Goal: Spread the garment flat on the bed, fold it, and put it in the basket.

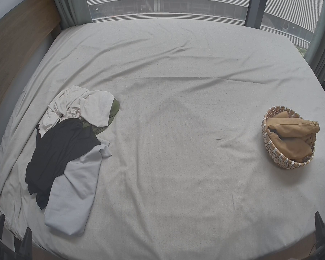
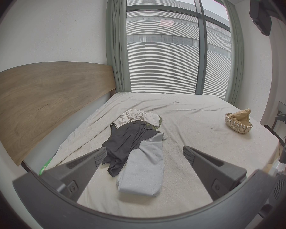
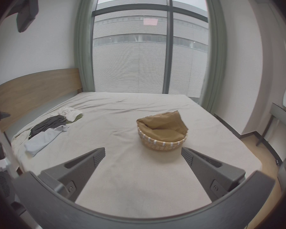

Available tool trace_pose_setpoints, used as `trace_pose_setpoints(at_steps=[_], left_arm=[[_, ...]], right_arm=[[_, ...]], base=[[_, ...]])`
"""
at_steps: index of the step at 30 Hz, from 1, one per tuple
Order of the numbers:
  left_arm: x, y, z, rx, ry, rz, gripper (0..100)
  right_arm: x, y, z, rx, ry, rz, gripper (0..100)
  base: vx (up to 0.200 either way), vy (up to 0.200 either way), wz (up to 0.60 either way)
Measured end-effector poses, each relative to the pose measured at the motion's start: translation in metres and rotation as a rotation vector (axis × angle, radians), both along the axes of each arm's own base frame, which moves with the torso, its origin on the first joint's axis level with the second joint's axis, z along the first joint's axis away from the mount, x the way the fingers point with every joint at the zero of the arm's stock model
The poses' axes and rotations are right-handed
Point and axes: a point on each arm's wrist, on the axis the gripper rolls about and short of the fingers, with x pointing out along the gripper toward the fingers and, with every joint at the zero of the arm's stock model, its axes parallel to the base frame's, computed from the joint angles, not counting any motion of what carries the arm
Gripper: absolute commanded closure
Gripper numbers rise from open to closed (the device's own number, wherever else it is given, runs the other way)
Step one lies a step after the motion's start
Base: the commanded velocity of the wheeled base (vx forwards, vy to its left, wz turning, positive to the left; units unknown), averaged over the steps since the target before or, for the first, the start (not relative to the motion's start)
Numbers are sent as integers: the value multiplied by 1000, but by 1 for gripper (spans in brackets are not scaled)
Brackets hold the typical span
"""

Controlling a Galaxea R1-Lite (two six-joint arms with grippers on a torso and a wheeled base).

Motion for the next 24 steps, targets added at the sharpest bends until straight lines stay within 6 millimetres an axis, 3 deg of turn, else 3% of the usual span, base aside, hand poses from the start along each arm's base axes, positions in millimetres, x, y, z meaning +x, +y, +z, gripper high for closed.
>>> trace_pose_setpoints(at_steps=[8, 19, 24], left_arm=[[0, 0, 0, 3, -1, 0, 0], [0, 0, 0, 5, -1, 0, 0], [0, 0, 0, 3, -1, 0, 0]], right_arm=[[-2, 3, 0, 8, -26, 126, 0], [-2, 0, 2, 12, -51, -55, 0], [-2, 0, 1, -22, -36, -58, 0]], base=[[0, 0, 0], [0, 0, 0], [0, 0, 0]])
